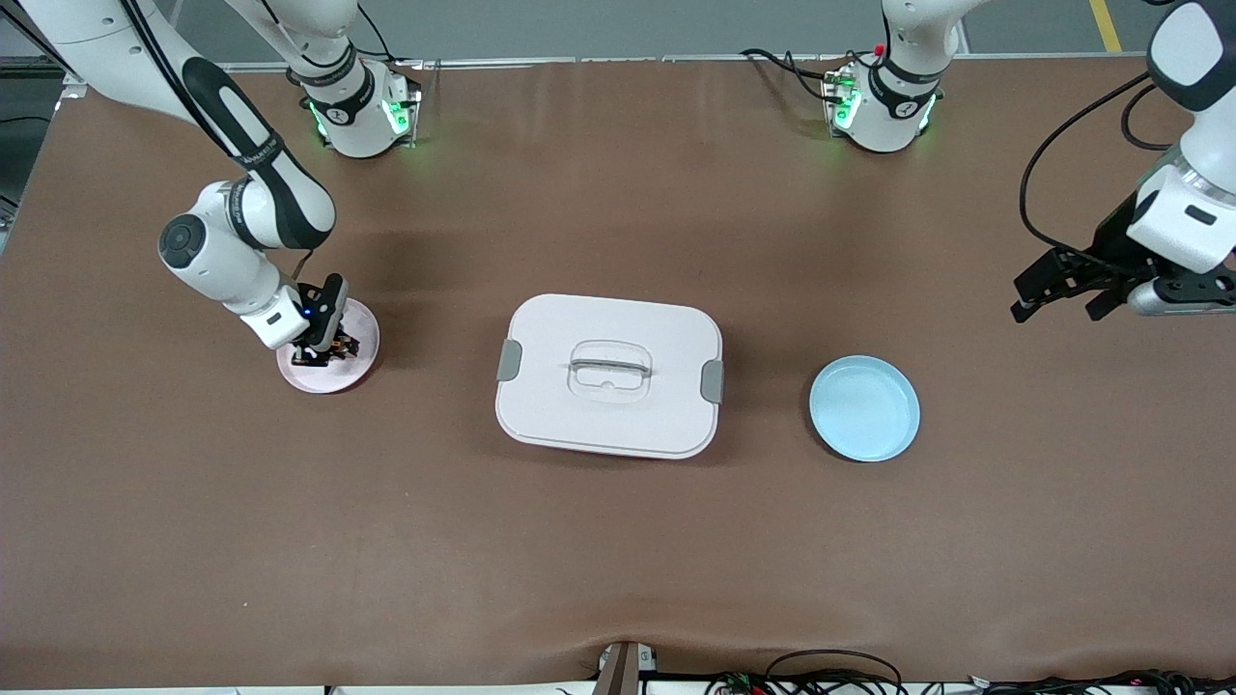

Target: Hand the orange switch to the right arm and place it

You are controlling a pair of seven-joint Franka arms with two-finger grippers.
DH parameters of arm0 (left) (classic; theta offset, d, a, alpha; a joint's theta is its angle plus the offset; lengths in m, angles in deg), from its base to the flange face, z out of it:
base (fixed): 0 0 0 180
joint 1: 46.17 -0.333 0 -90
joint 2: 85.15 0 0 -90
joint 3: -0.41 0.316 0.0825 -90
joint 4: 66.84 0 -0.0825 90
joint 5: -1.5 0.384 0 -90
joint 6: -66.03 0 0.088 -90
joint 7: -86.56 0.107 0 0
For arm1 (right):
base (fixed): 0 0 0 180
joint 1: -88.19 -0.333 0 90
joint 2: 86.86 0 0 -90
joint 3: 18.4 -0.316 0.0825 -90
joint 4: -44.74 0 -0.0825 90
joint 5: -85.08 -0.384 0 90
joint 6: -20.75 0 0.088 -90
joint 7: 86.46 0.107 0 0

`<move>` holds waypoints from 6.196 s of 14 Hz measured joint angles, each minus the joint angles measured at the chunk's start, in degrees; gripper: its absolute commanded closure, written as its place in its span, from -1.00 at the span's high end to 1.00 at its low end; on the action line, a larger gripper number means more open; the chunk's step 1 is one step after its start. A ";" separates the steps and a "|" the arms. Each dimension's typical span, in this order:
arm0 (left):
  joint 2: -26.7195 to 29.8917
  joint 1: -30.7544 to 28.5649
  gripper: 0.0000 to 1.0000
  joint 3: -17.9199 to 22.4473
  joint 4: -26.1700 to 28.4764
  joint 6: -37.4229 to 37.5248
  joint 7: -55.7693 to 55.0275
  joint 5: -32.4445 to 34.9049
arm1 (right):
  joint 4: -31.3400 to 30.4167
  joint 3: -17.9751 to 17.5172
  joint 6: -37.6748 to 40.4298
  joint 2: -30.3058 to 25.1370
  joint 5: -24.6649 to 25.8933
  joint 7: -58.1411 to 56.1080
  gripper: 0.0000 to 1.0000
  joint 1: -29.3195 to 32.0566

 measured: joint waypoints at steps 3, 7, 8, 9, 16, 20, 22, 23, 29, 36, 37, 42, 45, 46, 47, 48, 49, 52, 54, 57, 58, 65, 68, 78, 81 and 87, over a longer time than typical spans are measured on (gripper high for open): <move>-0.44 -0.68 1.00 0.08 -3.72 4.53 0.00 1.92 | 0.26 0.13 -0.02 0.39 0.51 0.74 1.00 0.00; -4.61 -0.81 1.00 0.09 -10.85 10.87 0.00 4.43 | 0.87 0.15 0.01 0.65 0.53 3.66 1.00 0.00; -5.49 -0.81 1.00 0.08 -11.82 11.23 0.00 4.45 | 1.11 0.15 0.34 0.66 0.53 3.92 1.00 0.00; -6.08 -0.81 1.00 0.03 -12.39 11.38 0.00 4.45 | 1.56 0.15 1.54 0.65 0.53 4.53 1.00 0.00; -6.93 8.64 1.00 7.49 -12.66 12.10 -0.53 4.49 | 7.89 -0.08 20.20 -3.56 0.65 11.60 1.00 -0.44; -7.24 22.94 1.00 22.05 -12.66 12.13 -0.54 4.55 | 11.85 0.26 28.97 -5.11 0.71 15.60 1.00 -0.14; -7.24 24.38 1.00 23.47 -12.66 12.16 -0.54 4.55 | 13.97 0.65 33.06 -5.22 1.10 17.37 1.00 1.20; -7.26 24.44 1.00 23.49 -12.66 12.18 -0.54 4.55 | 15.52 0.78 36.13 -5.27 1.86 18.58 1.00 2.14; -7.36 24.61 1.00 23.50 -12.65 12.31 -0.54 4.56 | 31.02 0.80 60.26 -5.80 7.43 30.46 1.00 3.87; -7.36 25.70 1.00 24.21 -12.68 13.28 -0.55 4.56 | 38.92 -0.09 75.14 -8.95 7.74 53.60 1.00 3.76; -7.36 25.95 1.00 24.60 -12.72 13.28 -0.55 4.56 | 40.67 -0.28 77.05 -9.23 7.74 57.33 1.00 3.51; -6.99 26.18 1.00 25.34 -13.76 13.90 -0.55 4.56 | 53.16 -0.60 88.56 -9.57 7.67 78.39 1.00 1.51; -6.07 26.19 1.00 25.34 -14.32 15.00 -0.55 4.56 | 59.60 -0.66 91.40 -9.59 7.65 84.77 1.00 1.06; -5.57 26.19 1.00 25.34 -14.57 15.86 -0.55 4.56 | 61.48 -0.66 91.85 -9.60 7.64 86.57 1.00 1.04; -5.09 26.19 1.00 25.34 -15.10 16.92 -0.55 4.56 | 63.27 -0.67 91.96 -9.60 7.61 89.06 1.00 1.03; -4.65 26.19 1.00 25.34 -15.62 17.91 -0.55 4.56 | 64.99 -0.68 91.98 -9.61 7.56 92.06 1.00 1.00; -4.33 26.20 1.00 25.34 -16.01 18.35 -0.55 4.56 | 66.42 -0.73 92.03 -9.61 7.50 95.01 1.00 0.94; -4.21 26.19 1.00 25.45 -17.18 20.18 -0.61 4.56 | 68.06 -0.83 92.02 -9.59 7.36 98.47 1.00 -0.31; -4.24 26.17 1.00 25.60 -17.22 21.05 -0.84 4.56 | 68.15 -0.89 92.04 -9.56 7.32 98.78 1.00 -1.83; -4.32 26.18 1.00 25.61 -17.21 21.35 -3.44 4.56 | 68.29 -0.88 92.45 -9.57 7.36 99.96 1.00 -4.02; -4.35 26.19 1.00 25.60 -17.21 21.37 -3.71 4.56 | 68.45 -0.72 92.80 -9.56 7.37 100.13 1.00 -4.06; -4.68 26.20 1.00 25.59 -17.21 21.38 -3.71 4.56 | 70.31 0.28 96.00 -9.57 3.71 81.29 1.00 -0.50; -4.76 26.21 1.00 25.58 -17.21 21.38 -3.71 4.57 | 70.36 1.60 96.47 -9.56 0.61 77.48 1.00 3.39; -4.83 26.22 1.00 25.58 -17.21 21.38 -3.71 4.67 | 71.28 10.27 87.28 -9.94 0.53 83.67 1.00 -11.13; -4.83 26.23 1.00 25.58 -17.21 21.38 -3.71 4.68 | 71.27 11.73 82.77 -9.94 0.33 83.79 1.00 -12.54; -4.83 26.24 1.00 25.57 -17.21 21.38 -3.71 4.68 | 69.53 20.76 82.06 -9.09 0.13 84.16 1.00 -18.94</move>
